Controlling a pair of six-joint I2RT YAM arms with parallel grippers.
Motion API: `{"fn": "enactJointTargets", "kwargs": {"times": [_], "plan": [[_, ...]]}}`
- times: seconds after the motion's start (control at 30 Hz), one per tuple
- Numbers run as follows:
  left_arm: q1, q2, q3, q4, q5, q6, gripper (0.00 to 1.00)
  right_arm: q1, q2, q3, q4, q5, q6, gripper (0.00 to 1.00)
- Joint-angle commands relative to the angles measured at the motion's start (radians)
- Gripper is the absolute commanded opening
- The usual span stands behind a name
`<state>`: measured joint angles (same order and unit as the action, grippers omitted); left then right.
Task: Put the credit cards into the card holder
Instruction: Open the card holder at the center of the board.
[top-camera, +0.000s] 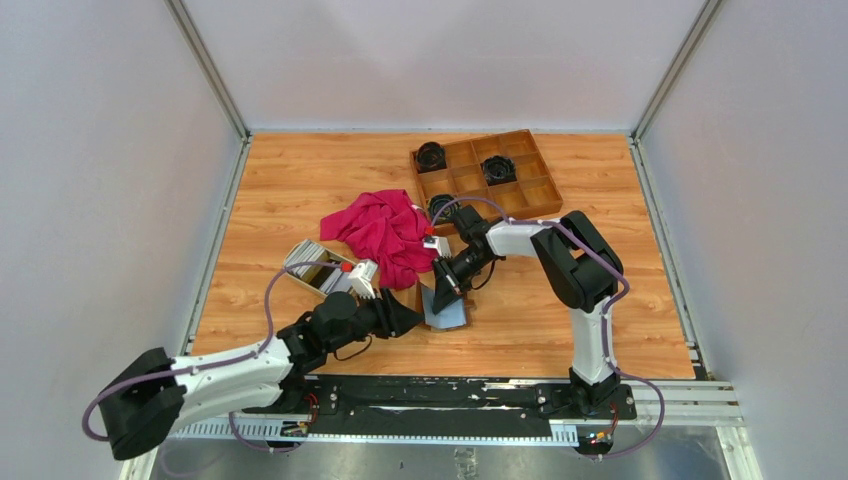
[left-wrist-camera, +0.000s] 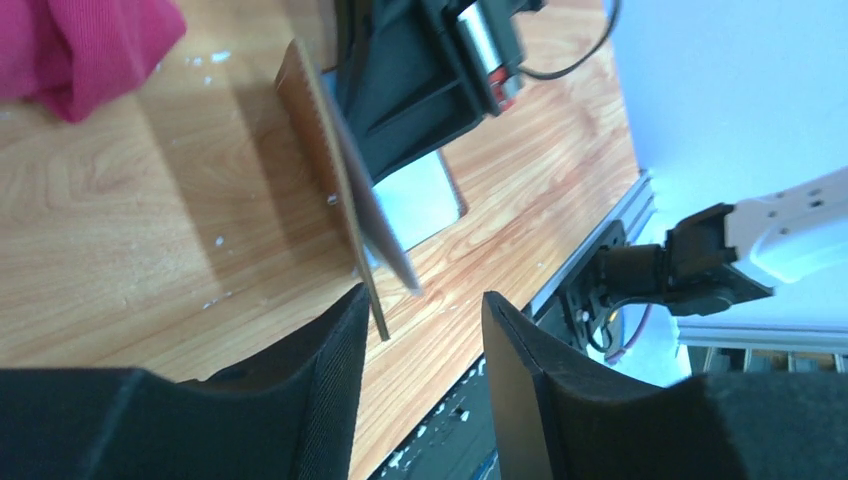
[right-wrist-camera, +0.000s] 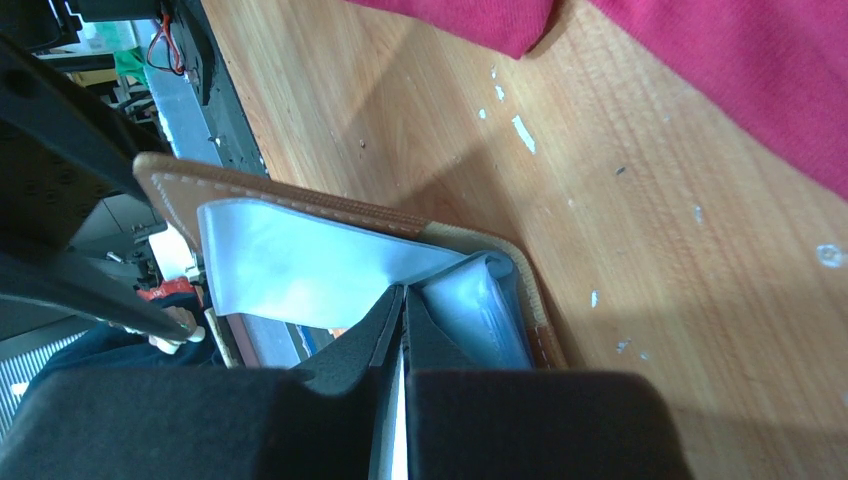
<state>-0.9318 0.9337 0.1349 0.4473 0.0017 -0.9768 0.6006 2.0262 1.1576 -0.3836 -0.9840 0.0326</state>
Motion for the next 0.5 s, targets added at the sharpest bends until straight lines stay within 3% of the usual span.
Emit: {"fn": "enactJointTargets", "kwargs": {"times": [0.0, 0.13, 0.23, 0.47], "plan": [[0.007, -0.158, 0.004, -0.118, -0.051, 0.099, 0.5, 0.008, 0.033, 0.001, -0.044, 0.15, -0.058, 0.06], [0.008, -0.252, 0.015, -0.131, -0.064, 0.14, 0.63, 0.01, 0.024, 0.004, -0.047, 0.136, -0.063, 0.06], [0.008, -0.247, 0.046, -0.13, -0.057, 0.149, 0.64, 0.009, 0.022, 0.007, -0.047, 0.123, -0.065, 0.06], [0.008, -0.045, 0.189, -0.127, 0.027, 0.166, 0.46, 0.01, 0.02, 0.011, -0.052, 0.113, -0.067, 0.06]]}}
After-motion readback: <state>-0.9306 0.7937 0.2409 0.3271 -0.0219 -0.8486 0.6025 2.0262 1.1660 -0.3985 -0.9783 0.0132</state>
